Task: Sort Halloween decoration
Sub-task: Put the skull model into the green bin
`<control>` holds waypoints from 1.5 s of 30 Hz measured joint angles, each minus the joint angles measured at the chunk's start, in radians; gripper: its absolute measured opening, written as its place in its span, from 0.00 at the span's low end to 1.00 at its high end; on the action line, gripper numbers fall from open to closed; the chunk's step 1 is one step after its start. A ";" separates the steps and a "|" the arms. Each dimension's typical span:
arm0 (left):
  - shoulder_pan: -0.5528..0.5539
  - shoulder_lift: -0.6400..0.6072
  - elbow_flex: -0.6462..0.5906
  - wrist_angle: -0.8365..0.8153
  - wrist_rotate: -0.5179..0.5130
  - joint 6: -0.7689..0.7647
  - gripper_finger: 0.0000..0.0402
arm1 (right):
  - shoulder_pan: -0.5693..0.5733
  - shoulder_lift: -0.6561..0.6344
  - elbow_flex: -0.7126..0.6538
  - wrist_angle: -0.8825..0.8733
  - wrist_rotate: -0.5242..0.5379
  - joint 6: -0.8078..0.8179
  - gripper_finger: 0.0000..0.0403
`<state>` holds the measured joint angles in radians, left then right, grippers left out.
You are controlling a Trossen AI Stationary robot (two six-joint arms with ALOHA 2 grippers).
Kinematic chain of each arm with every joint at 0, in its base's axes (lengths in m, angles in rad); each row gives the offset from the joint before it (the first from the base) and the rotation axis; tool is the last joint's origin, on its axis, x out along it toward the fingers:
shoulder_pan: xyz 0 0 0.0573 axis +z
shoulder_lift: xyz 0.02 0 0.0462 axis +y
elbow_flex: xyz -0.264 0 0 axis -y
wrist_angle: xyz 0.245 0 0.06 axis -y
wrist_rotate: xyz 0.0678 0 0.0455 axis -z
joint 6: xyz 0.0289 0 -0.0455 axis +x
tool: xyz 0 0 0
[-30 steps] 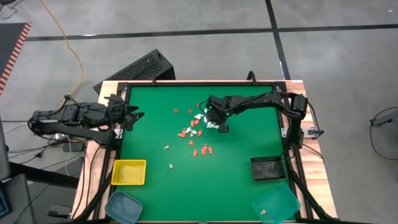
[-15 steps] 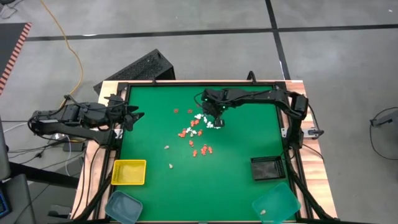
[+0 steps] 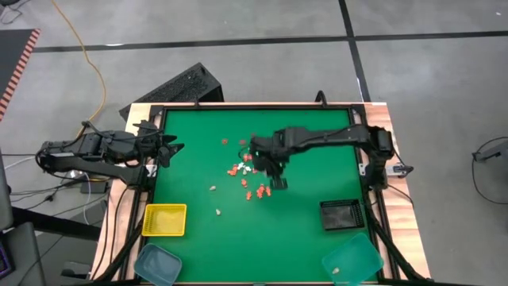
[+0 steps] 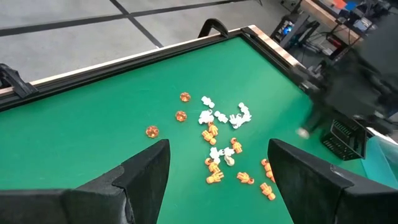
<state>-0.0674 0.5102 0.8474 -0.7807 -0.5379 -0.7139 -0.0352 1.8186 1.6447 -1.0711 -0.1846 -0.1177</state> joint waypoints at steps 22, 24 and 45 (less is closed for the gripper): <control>0.000 0.000 0.000 0.002 0.000 -0.005 0.65 | 0.741 -0.113 0.001 -0.107 -0.053 1.217 0.02; 0.000 0.000 0.000 0.005 0.000 -0.006 0.65 | 0.803 -0.113 0.001 -0.106 -0.052 1.346 0.02; 0.000 0.000 0.000 0.015 -0.031 -0.004 0.65 | 1.118 -0.114 -0.213 0.003 0.143 2.084 0.02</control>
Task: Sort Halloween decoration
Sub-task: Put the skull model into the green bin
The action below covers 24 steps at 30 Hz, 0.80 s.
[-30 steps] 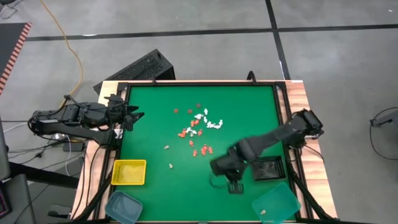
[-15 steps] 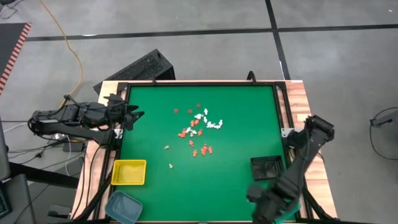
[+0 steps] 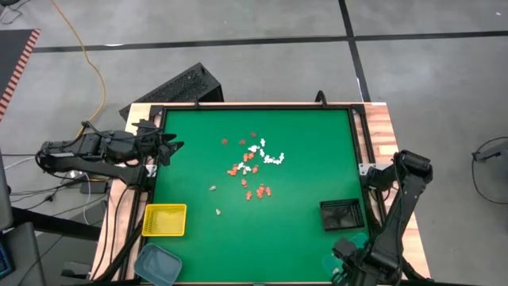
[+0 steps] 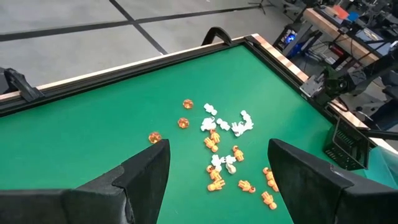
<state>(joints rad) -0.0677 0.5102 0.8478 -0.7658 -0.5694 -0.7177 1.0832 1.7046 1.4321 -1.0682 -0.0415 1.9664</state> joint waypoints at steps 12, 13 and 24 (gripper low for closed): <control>0.000 0.000 0.000 -0.002 -0.002 0.000 0.65 | -0.014 0.001 -0.194 0.186 0.049 -0.002 0.02; 0.000 0.000 0.000 -0.002 -0.003 0.000 0.65 | -0.014 0.001 -0.207 0.204 0.048 -0.002 0.02; 0.000 0.000 0.000 -0.003 -0.003 0.000 0.65 | -0.021 0.001 -0.252 0.251 0.018 -0.011 0.10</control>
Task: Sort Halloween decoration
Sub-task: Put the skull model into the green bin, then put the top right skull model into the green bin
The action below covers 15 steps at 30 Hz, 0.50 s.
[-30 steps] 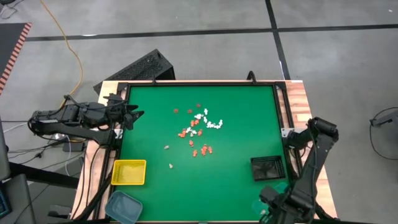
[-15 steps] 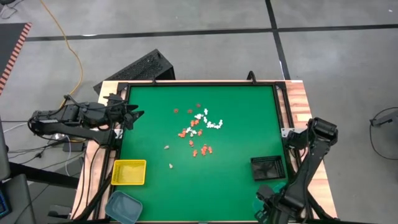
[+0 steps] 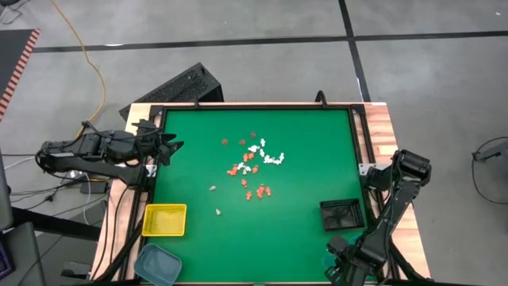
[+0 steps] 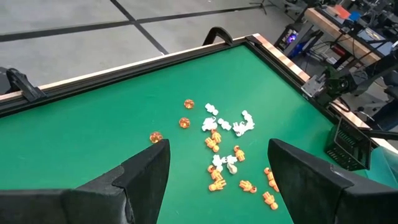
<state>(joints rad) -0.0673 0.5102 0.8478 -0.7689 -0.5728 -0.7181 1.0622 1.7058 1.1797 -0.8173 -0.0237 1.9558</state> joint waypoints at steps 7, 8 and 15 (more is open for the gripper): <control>0.000 0.000 0.000 0.000 0.000 0.000 0.65 | 0.000 0.000 0.000 0.002 -0.001 0.000 0.20; 0.000 0.000 0.000 0.000 0.000 0.000 0.65 | 0.000 0.000 0.000 0.001 -0.001 0.000 0.22; 0.000 0.000 0.000 -0.001 0.000 0.000 0.65 | -0.068 -0.092 0.000 0.066 -0.010 -0.141 0.26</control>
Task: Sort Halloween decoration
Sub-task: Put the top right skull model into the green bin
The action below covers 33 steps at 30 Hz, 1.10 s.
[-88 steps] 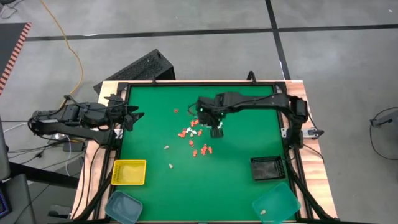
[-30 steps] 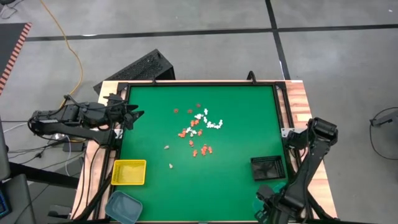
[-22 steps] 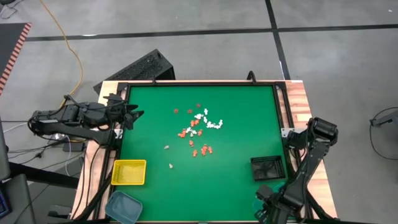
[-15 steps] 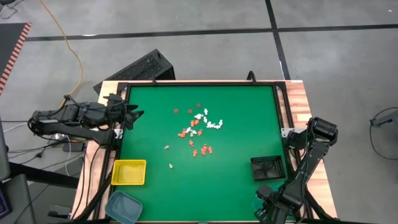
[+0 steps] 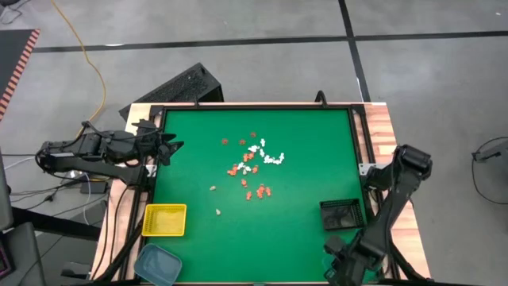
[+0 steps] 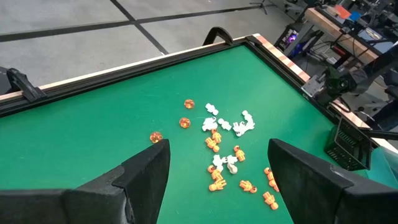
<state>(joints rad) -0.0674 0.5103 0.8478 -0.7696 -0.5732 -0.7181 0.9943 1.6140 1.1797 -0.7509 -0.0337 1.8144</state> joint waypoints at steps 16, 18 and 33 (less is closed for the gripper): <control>0.000 0.000 0.000 -0.001 0.027 0.046 0.65 | -0.578 -0.397 0.001 0.059 0.039 -0.651 0.25; 0.000 0.000 0.000 -0.002 0.027 0.055 0.65 | -0.666 -0.388 0.001 0.090 0.036 -0.793 0.25; 0.000 0.000 0.000 -0.004 0.019 0.031 0.65 | -1.068 -0.057 0.017 0.389 -0.123 -1.264 0.25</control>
<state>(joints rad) -0.0677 0.5106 0.8478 -0.7735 -0.5545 -0.6871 -0.0740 1.5570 1.1966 -0.3616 -0.1570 0.5508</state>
